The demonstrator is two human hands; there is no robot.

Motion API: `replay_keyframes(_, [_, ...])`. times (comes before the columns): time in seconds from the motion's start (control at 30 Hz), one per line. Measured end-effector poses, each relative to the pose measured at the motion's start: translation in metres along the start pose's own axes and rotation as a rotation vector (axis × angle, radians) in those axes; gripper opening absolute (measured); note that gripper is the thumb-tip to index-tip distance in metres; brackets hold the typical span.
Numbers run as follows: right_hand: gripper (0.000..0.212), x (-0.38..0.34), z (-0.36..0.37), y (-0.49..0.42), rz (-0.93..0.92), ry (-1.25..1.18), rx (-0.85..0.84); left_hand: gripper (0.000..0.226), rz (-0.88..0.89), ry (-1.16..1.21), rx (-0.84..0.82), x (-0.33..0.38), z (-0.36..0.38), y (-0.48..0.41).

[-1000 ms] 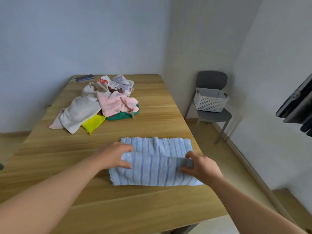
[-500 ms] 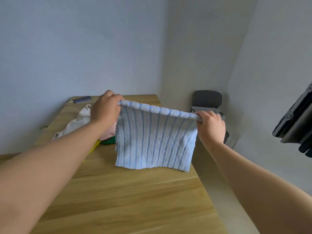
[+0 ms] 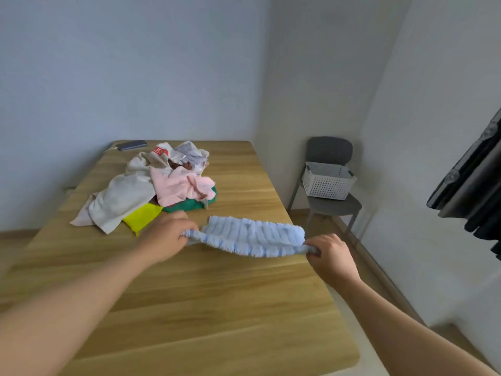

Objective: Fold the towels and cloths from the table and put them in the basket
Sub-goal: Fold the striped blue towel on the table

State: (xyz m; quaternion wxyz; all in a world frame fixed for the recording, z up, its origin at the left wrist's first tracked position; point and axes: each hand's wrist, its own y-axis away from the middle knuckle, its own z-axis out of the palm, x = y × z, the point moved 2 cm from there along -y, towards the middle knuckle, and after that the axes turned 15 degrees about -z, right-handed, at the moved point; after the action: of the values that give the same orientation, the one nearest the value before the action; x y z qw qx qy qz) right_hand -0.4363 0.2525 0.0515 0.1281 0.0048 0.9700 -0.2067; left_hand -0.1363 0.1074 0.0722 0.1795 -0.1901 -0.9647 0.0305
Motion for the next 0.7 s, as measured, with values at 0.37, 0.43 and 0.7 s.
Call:
replay_keyframes(0.37, [0.036, -0.005, 0.049, 0.073, 0.271, -0.190, -0.628, 0.007, -0.054, -0.218, -0.600, -0.024, 0.061, 0.045])
replay_keyframes(0.43, [0.025, 0.001, 0.049, 0.068, 0.323, -0.188, -0.557, 0.004, -0.089, -0.180, -0.573, -0.025, 0.062, 0.037])
replay_keyframes(0.7, [0.018, 0.034, 0.046, 0.010, 0.376, -0.139, -0.203, 0.026, -0.271, 0.006, -0.215, -0.011, 0.055, -0.033])
